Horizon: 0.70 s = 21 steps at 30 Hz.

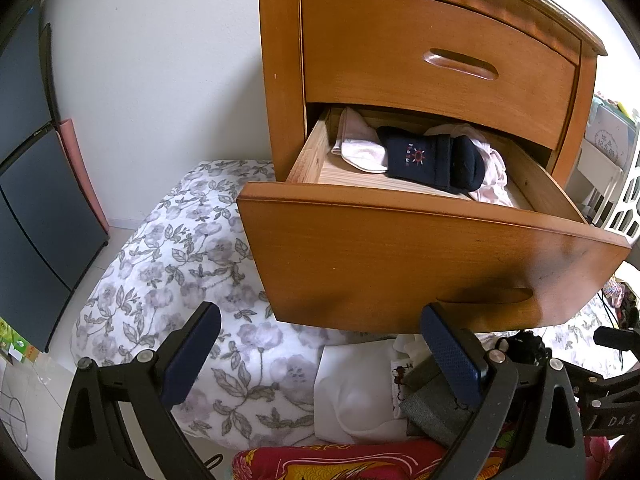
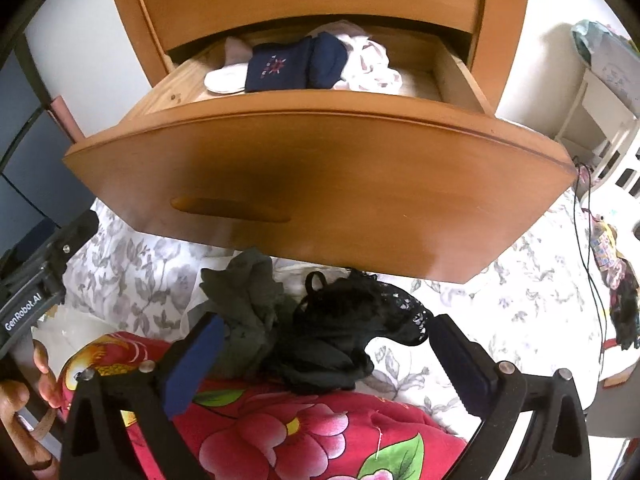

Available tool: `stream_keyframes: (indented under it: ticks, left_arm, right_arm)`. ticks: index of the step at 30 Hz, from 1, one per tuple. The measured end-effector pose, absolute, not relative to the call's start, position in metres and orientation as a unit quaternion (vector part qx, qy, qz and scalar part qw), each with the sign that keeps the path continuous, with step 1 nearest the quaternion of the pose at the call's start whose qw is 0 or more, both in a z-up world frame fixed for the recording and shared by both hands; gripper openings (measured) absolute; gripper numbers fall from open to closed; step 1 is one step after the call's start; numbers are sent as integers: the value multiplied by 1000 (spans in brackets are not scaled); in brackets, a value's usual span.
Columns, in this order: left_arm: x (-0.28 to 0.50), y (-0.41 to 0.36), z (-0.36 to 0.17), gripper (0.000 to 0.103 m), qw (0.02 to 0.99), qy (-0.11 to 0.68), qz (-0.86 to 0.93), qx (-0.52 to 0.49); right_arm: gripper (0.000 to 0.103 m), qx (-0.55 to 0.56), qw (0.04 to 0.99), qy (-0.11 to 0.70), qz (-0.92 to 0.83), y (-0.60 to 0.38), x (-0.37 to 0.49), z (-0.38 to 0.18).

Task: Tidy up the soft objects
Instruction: 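Open the right gripper to release the black garment, then reach the left gripper into the drawer toward the navy knit item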

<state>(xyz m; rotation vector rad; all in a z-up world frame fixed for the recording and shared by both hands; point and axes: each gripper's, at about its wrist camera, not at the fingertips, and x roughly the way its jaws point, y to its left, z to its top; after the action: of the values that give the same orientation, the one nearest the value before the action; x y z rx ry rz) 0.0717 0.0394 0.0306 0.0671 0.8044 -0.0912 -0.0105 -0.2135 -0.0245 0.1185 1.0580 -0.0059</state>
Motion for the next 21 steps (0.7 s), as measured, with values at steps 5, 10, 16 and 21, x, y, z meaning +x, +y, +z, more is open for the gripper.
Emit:
stream_keyframes:
  ticks: [5, 10, 16, 21]
  left_arm:
    - [72, 40, 30, 100, 917, 395, -45, 33]
    - [72, 40, 31, 100, 917, 394, -46, 34]
    - [71, 38, 33, 100, 919, 390, -46, 38]
    - [66, 37, 38, 100, 921, 383, -60, 36]
  right_arm:
    - [103, 60, 869, 491, -11, -213, -14, -27]
    - [103, 74, 884, 460, -25, -219, -21, -21]
    - [103, 101, 888, 447, -35, -228, -25, -20]
    - [103, 99, 890, 444, -37, -227, -26, -20]
